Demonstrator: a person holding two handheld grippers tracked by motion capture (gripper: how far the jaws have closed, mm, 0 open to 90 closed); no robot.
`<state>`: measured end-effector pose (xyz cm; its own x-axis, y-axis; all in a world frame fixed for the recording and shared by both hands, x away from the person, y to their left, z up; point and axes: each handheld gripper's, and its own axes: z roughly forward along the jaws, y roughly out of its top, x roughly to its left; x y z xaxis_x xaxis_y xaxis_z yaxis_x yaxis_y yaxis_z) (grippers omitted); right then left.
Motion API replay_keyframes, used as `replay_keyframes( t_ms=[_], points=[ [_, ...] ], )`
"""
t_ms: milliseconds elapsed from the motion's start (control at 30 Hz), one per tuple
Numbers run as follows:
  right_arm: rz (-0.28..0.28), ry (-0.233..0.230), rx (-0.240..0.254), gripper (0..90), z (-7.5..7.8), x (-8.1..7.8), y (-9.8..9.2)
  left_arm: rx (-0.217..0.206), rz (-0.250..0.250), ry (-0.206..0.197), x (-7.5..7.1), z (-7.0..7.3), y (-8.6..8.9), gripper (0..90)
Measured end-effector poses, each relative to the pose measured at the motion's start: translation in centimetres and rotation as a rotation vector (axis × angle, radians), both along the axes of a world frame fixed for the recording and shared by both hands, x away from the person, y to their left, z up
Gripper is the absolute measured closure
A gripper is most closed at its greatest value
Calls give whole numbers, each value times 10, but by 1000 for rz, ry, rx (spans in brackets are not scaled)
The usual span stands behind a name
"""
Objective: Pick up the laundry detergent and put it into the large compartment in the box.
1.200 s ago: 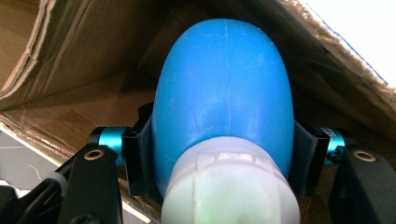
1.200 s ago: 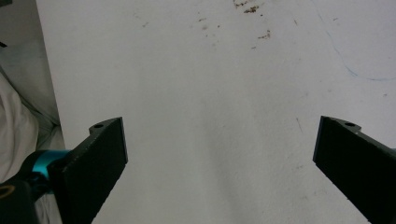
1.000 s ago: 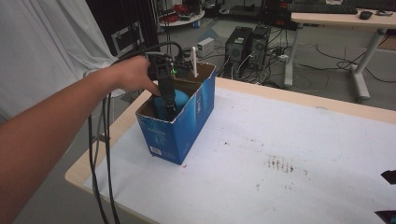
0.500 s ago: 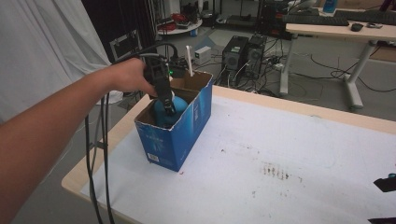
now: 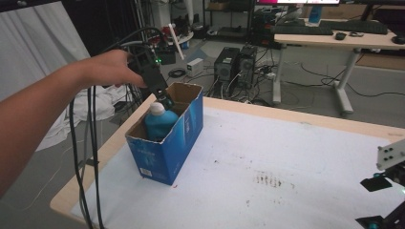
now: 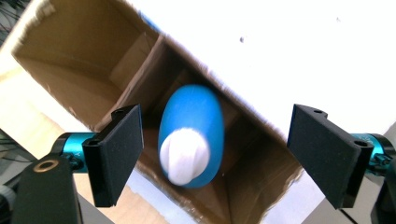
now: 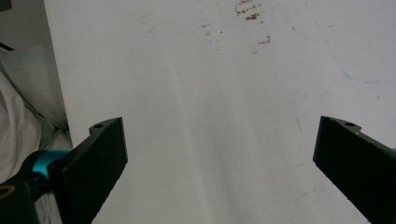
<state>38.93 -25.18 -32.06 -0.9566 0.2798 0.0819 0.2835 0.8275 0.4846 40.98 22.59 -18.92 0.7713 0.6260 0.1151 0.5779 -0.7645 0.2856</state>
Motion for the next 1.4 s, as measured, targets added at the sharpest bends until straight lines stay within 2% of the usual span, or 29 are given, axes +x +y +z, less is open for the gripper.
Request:
replay_keyframes(
  t_ms=[100, 133, 167, 267, 367, 567, 633, 800, 867, 967, 1100, 1200, 1400],
  points=[
    [1, -5, 1, 21, 1, -1, 0, 2, -47, -1, -3, 7, -17, 186],
    [1, -5, 1, 21, 1, -1, 0, 2, -47, -1, -3, 7, -17, 186],
    [0, -6, 3, 21, 1, -1, 0, -4, -79, 3, -4, 11, -27, 186],
    [-9, -10, 10, 21, 3, -2, -2, 2, -133, 2, -6, 15, -47, 186],
    [-15, -15, 13, 21, 4, -3, -4, 16, -169, -6, -5, 15, -70, 186],
    [-24, -26, 21, 21, 6, -6, -6, -26, -261, -15, -2, 16, -112, 185],
    [-28, -30, 22, 21, 7, -7, -7, -28, -282, -13, 0, 14, -124, 186],
    [-30, -36, 27, 20, 9, -9, -6, 0, -284, -45, 5, 4, -149, 107],
    [-25, -41, 29, 21, 9, -9, -5, 1, -257, -60, 8, -1, -157, 30],
    [-26, -41, 29, 21, 9, -10, -5, -9, -263, -51, 13, -8, -165, 16],
    [-28, -41, 30, 21, 9, -10, -5, 37, -318, -52, 14, -19, -175, 16],
    [-40, -39, 29, 21, 8, -9, -5, 40, -347, -49, 14, -25, -182, 17],
    [-49, -33, 28, 21, 8, -7, -3, 40, -383, 11, 16, -40, -197, 17]
  ],
)
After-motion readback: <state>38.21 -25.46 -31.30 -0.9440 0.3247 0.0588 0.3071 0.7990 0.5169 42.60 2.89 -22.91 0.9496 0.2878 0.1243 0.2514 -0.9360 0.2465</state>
